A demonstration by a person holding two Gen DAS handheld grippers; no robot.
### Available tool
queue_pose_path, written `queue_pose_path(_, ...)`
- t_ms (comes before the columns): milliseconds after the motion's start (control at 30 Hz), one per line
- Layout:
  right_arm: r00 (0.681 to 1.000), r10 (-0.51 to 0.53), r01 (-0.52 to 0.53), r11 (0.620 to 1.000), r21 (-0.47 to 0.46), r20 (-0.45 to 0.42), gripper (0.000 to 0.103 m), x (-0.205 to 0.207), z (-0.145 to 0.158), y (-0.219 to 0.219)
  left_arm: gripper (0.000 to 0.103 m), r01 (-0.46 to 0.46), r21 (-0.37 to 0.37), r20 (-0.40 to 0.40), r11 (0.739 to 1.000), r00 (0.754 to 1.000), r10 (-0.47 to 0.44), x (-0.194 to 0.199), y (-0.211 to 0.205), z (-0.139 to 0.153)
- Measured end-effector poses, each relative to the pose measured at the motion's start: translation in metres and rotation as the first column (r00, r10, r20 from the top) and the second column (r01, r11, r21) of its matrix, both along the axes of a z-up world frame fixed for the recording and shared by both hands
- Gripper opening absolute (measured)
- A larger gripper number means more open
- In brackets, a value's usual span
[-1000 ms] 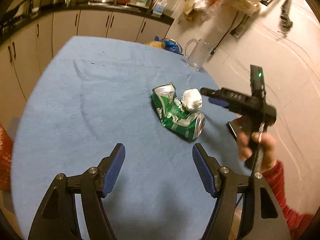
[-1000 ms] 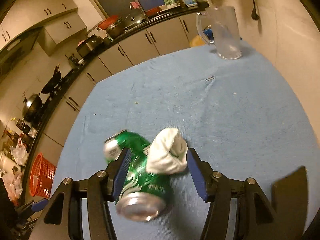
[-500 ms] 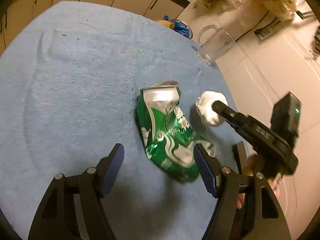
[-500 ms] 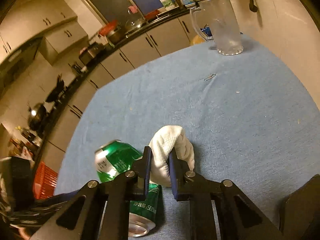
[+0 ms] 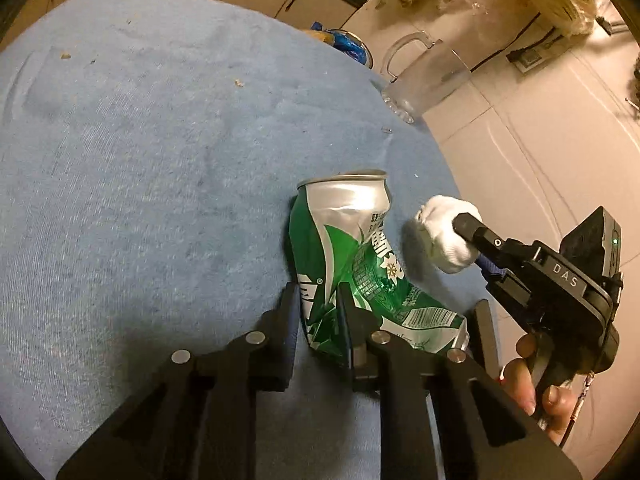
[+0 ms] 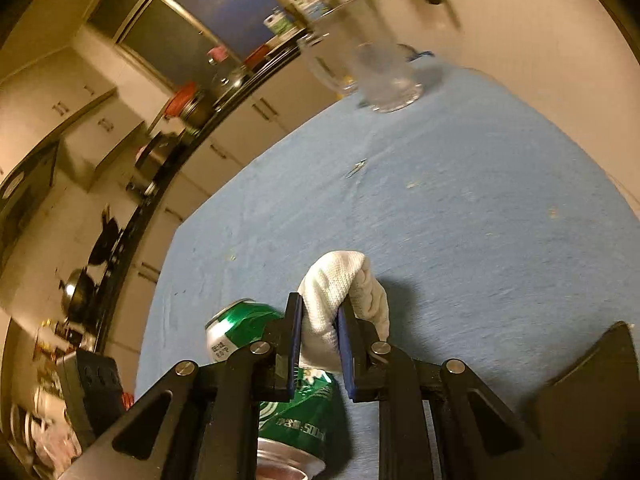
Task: Collect trash
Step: 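Grasp the white crumpled tissue with the right tool, then carry the green can and tissue over the red wastebasket with both tools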
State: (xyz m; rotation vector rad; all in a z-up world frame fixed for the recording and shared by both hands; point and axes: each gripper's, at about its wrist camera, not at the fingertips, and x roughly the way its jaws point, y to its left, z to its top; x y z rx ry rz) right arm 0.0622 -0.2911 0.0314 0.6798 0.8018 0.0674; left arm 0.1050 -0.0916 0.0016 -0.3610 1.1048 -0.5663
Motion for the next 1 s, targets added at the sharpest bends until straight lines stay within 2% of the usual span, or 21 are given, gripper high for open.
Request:
queue_pose_path(167, 0.998, 0.019, -0.016, 0.999, 0.048, -0.052, 0.018, 0.006, -0.012, 0.003, 0.017, 0.035, -0.004, 0.005, 0.999, 0.999, -0.035, -0.003, -0.011, 0.001)
queue_pose_path(300, 0.998, 0.032, -0.026, 0.996, 0.086, -0.061, 0.018, 0.008, -0.019, 0.002, 0.018, 0.059, -0.007, 0.016, 0.998, 0.998, -0.059, -0.007, -0.015, 0.003)
queue_pose_path(400, 0.996, 0.05, -0.042, 0.993, 0.11, -0.07, 0.018, 0.009, -0.023, 0.005, 0.025, 0.068, -0.022, 0.005, 0.997, 0.998, -0.068, -0.002, -0.021, 0.001)
queue_pose_path(467, 0.996, 0.059, -0.05, 0.992, 0.117, -0.073, 0.018, 0.009, -0.025, 0.006, 0.025, 0.071, -0.019, 0.003, 0.997, 0.997, -0.071, 0.0, -0.025, -0.001)
queue_pose_path(500, 0.996, 0.06, -0.051, 0.992, 0.114, -0.073, 0.018, 0.009, -0.025, 0.007, 0.019, 0.074, -0.015, 0.008, 0.997, 0.997, -0.074, 0.0, -0.027, -0.001)
queue_pose_path(633, 0.998, 0.042, -0.037, 0.995, 0.087, -0.056, 0.018, 0.005, -0.021, 0.003, 0.016, 0.072, 0.006, 0.062, 0.997, 0.995, -0.072, -0.009, -0.026, 0.009)
queue_pose_path(733, 1.0, 0.022, -0.021, 0.997, 0.068, -0.007, 0.018, 0.0, -0.009, 0.002, 0.015, 0.068, 0.0, 0.096, 0.998, 0.993, -0.068, -0.017, -0.019, 0.022)
queue_pose_path(867, 0.997, -0.001, -0.003, 0.999, 0.05, 0.072, 0.018, -0.01, 0.005, 0.0, 0.015, 0.02, 0.026, 0.182, 0.999, 0.983, -0.025, -0.035, 0.002, 0.047)
queue_pose_path(1000, 0.992, 0.024, -0.03, 0.998, 0.053, 0.12, 0.018, -0.016, 0.015, 0.01, 0.015, -0.088, 0.03, 0.272, 0.996, 0.959, 0.076, -0.064, 0.054, 0.081)
